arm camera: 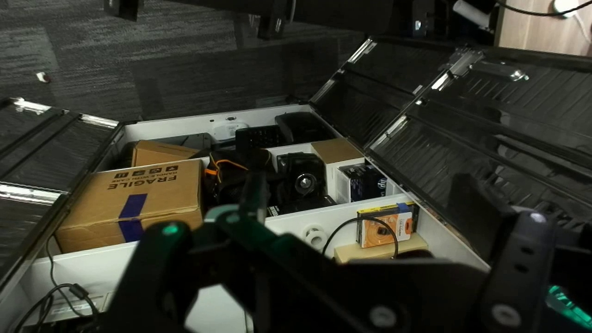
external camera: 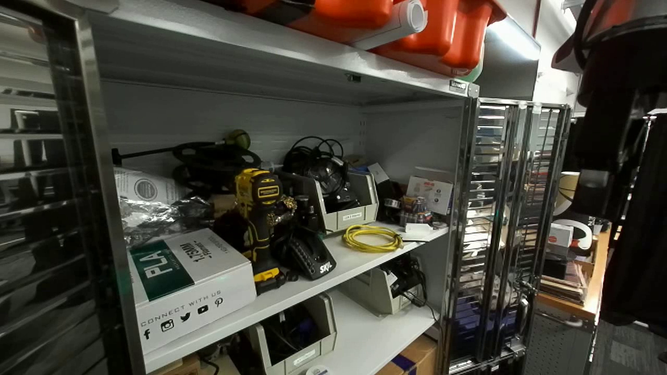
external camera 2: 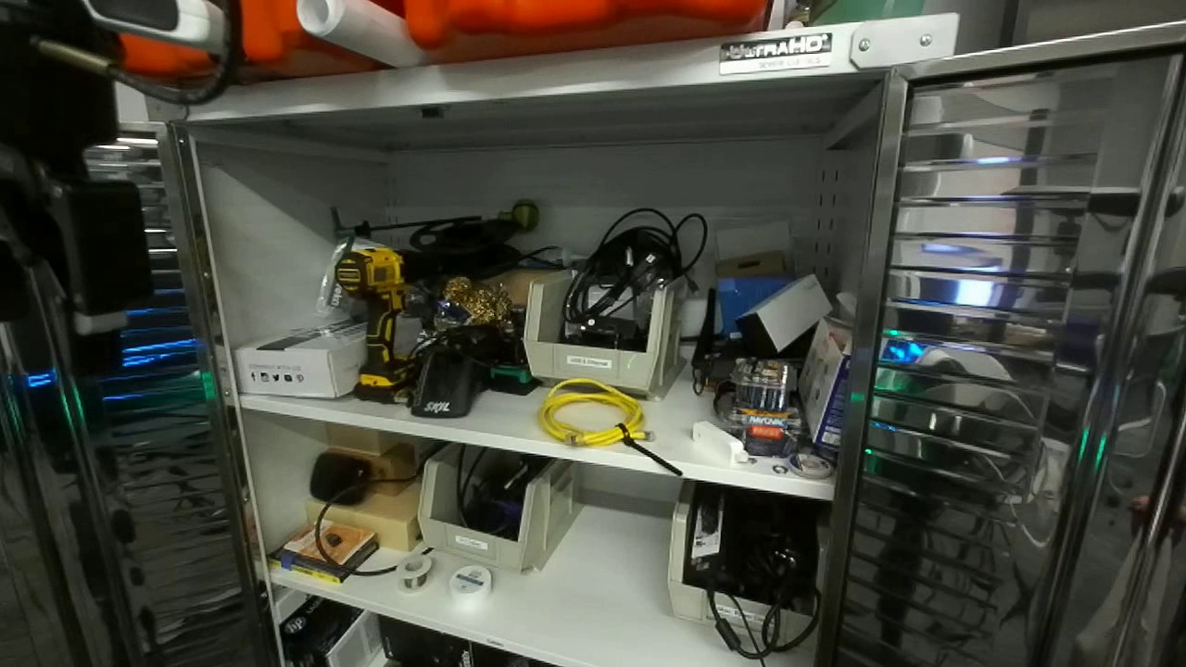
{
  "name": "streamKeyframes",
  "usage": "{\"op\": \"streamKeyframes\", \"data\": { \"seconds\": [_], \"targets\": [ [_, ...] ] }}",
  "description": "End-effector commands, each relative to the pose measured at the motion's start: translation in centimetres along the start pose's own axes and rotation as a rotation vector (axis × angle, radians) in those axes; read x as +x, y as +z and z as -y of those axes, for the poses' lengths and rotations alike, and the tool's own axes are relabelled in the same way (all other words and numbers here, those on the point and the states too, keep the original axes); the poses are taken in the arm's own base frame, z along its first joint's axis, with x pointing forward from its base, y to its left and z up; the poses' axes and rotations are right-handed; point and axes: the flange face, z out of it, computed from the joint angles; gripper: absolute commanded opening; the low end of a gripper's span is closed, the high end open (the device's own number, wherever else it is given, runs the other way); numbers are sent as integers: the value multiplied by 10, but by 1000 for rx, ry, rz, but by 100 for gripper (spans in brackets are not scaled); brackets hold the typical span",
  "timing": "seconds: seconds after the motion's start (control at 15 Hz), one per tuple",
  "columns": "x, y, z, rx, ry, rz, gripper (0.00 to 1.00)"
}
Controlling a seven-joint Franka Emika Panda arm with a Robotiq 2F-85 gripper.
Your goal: Put the yellow cable in the compartment.
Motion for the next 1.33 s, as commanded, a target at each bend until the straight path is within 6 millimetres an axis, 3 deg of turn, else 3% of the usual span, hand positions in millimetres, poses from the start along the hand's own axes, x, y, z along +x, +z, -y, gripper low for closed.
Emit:
{"op": "streamKeyframes", "data": {
  "seconds": [0.0,0.27,0.47,0.87,1.27],
  "targets": [
    [12,1,-11,-2,-2,-25,100],
    [46,11,-54,-12,76,-43,100],
    [78,21,-98,-19,170,-63,100],
    [145,56,-174,-43,321,-122,100],
    [228,98,-207,-101,385,-150,100]
  ]
}}
